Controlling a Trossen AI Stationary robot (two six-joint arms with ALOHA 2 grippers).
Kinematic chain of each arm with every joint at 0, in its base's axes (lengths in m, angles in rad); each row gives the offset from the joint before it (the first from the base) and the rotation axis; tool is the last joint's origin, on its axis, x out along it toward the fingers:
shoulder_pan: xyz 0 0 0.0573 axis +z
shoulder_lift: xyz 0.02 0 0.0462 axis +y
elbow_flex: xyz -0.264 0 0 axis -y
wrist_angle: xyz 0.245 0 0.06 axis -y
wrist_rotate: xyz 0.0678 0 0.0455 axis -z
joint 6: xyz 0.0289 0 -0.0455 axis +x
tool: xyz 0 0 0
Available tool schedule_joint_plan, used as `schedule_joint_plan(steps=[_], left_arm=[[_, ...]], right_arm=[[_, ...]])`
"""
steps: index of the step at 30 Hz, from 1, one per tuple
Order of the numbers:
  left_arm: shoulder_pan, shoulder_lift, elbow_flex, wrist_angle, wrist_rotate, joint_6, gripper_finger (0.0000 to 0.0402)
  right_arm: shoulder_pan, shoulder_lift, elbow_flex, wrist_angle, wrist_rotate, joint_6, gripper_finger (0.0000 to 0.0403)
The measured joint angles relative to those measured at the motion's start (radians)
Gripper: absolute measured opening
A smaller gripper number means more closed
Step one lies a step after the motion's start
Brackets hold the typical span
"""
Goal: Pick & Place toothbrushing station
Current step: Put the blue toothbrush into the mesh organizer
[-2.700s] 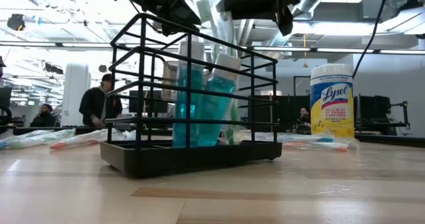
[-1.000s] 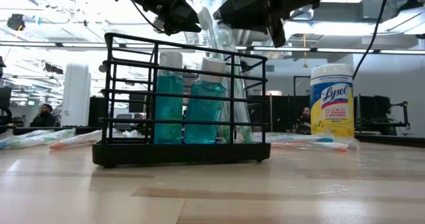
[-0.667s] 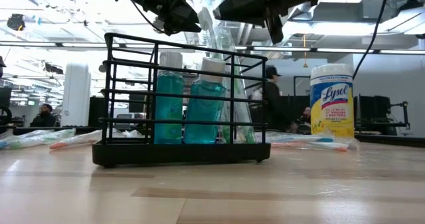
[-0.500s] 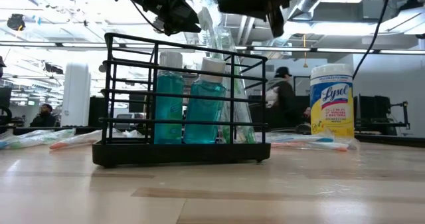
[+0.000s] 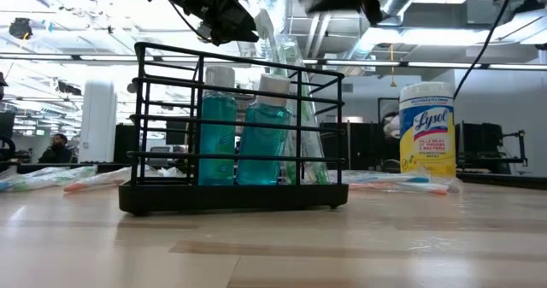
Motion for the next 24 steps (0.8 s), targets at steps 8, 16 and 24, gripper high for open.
schedule_joint_plan(steps=[8, 16, 24], left_arm=[[0.014, 0.000, 0.000, 0.000, -0.002, -0.037, 0.0182], [0.057, 0.000, 0.000, -0.051, -0.047, -0.086, 0.0184], [0.141, 0.000, -0.001, -0.361, -0.187, -0.315, 0.0206]], right_arm=[[-0.179, 0.001, 0.207, -0.417, -0.103, 0.109, 0.0123], [-0.367, 0.018, 0.304, -0.410, -0.250, 0.042, 0.0123], [-0.510, 0.022, 0.387, -0.377, -0.366, -0.100, 0.0123]])
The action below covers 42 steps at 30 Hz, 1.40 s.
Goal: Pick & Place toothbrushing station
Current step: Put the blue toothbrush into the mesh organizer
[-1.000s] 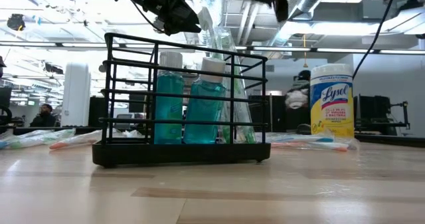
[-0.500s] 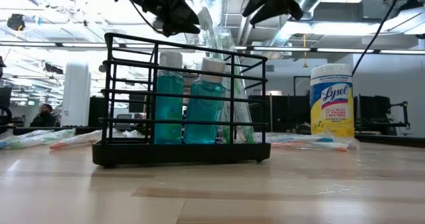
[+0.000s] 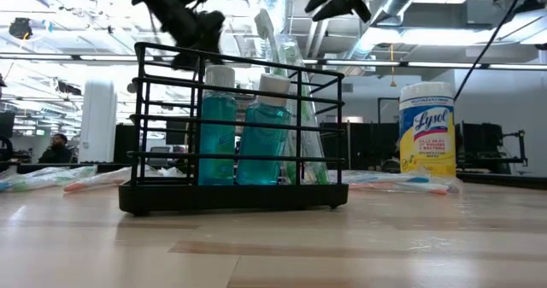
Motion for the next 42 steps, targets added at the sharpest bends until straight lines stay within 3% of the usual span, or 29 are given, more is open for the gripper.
schedule_joint_plan(steps=[7, 12, 20, 26, 32, 42], left_arm=[[0.002, -0.017, -0.164, -0.046, 0.079, -0.339, 0.0207], [-0.080, -0.015, -0.247, -0.015, -0.015, -0.580, 0.0200], [-0.199, -0.015, -0.280, 0.046, -0.113, -0.830, 0.0198], [-0.245, -0.015, -0.280, 0.080, -0.162, -0.909, 0.0198], [-0.258, -0.015, -0.280, 0.086, -0.191, -0.908, 0.0198], [-0.258, -0.015, -0.280, 0.116, -0.199, -0.834, 0.0197]], right_arm=[[-0.129, 0.001, 0.003, 0.001, -0.159, -0.174, 0.0123], [-0.196, 0.001, 0.003, 0.004, -0.323, -0.270, 0.0123], [-0.298, 0.017, -0.018, -0.063, -0.416, -0.333, 0.0123], [-0.352, 0.092, -0.075, -0.157, -0.458, -0.380, 0.0123], [-0.350, 0.154, -0.153, -0.123, -0.524, -0.379, 0.0123], [-0.360, 0.297, -0.165, -0.144, -0.496, -0.385, 0.0123]])
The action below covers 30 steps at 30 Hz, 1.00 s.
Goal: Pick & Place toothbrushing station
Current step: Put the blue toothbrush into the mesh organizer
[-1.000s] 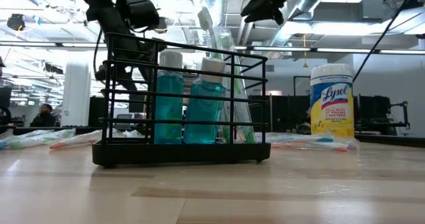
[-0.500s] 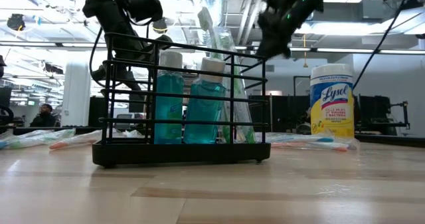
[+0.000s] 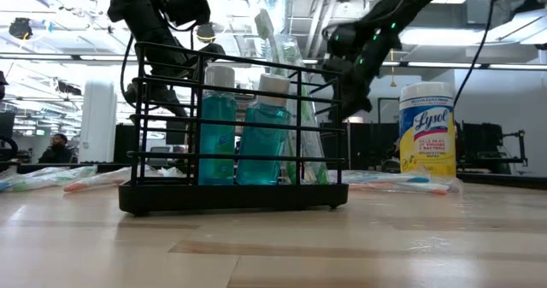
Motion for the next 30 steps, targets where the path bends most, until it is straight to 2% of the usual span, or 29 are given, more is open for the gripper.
schedule_joint_plan(steps=[13, 22, 30], left_arm=[[0.000, 0.000, 0.000, 0.049, 0.053, 0.075, 0.0197], [0.000, 0.000, 0.000, 0.052, 0.074, 0.108, 0.0197], [0.000, 0.000, 0.000, 0.057, 0.080, 0.119, 0.0198]], right_arm=[[-0.047, 0.119, 0.000, -0.117, 0.000, -0.066, 0.0123], [-0.051, 0.119, 0.002, -0.106, -0.032, -0.054, 0.0123], [-0.029, 0.176, 0.001, -0.094, -0.058, -0.048, 0.0123]])
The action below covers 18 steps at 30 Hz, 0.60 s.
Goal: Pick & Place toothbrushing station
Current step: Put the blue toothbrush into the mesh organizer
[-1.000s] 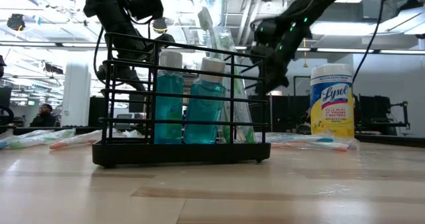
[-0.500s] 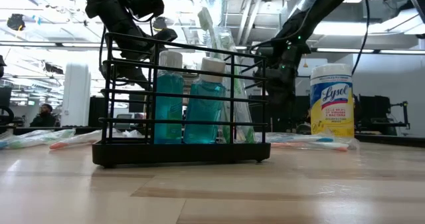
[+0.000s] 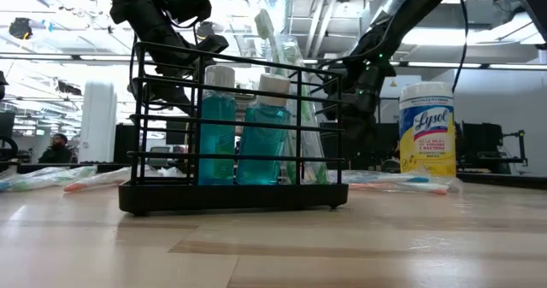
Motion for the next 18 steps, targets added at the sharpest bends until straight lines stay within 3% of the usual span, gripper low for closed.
schedule_joint_plan(steps=[18], left_arm=[[-0.006, 0.000, 0.000, 0.006, 0.028, 0.006, 0.0197]], right_arm=[[0.040, 0.069, 0.000, 0.067, -0.023, 0.047, 0.0108]])
